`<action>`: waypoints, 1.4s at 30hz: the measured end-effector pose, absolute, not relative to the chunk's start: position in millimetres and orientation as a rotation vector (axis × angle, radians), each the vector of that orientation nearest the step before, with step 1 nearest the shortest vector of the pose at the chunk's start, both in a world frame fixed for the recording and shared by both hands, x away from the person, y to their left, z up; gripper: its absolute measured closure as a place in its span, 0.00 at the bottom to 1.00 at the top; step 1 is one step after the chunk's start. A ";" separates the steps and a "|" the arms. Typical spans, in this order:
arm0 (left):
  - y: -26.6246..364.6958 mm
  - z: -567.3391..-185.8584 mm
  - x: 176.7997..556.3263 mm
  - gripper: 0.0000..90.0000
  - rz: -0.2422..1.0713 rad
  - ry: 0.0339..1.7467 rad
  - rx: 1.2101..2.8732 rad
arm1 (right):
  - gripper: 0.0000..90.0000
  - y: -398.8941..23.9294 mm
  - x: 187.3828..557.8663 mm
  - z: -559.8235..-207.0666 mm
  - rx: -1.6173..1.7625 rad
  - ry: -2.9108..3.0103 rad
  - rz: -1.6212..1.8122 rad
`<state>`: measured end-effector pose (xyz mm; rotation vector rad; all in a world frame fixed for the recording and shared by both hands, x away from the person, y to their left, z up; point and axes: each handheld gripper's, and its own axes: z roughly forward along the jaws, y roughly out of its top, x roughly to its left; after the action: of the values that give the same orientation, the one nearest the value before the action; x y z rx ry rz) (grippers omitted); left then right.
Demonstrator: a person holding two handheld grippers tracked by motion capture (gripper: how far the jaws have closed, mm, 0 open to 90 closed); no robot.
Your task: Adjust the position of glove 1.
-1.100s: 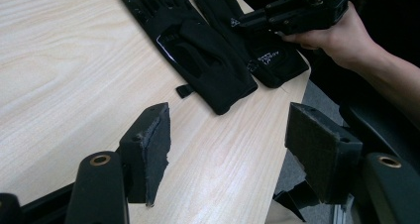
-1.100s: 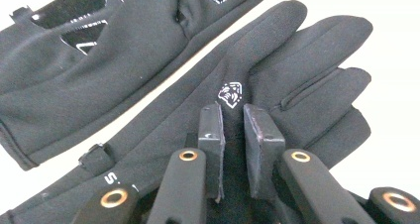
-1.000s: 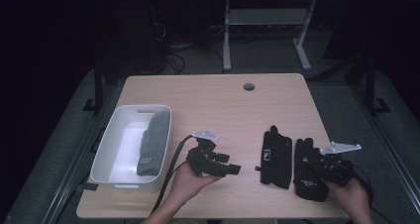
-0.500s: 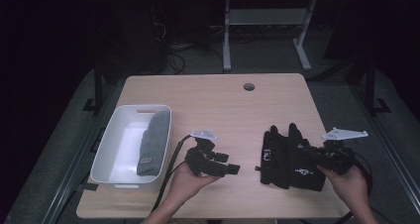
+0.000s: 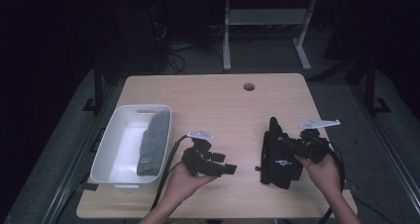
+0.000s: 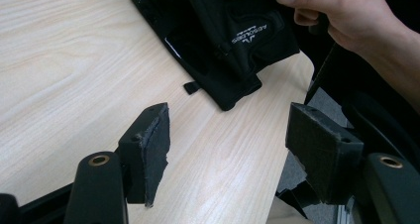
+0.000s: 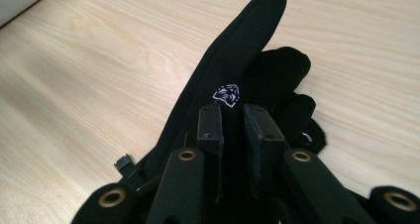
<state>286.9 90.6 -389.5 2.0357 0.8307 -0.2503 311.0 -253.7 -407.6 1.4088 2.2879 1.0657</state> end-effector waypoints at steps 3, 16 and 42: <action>90.3 -391.5 286.8 0.37 -0.254 0.833 2.037 | 0.86 -249.9 314.3 -414.7 1.435 2.299 1.055; 85.0 -398.9 286.1 0.37 -0.260 0.834 2.060 | 0.60 -246.0 313.3 -431.5 1.461 2.309 1.035; 65.2 -415.0 288.3 0.37 -0.277 0.834 2.085 | 0.97 -254.2 285.6 -451.9 1.357 2.431 1.029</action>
<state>288.3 65.2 -415.0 2.0850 0.8336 -0.2765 285.6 -254.2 -451.9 1.3574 2.4310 1.0286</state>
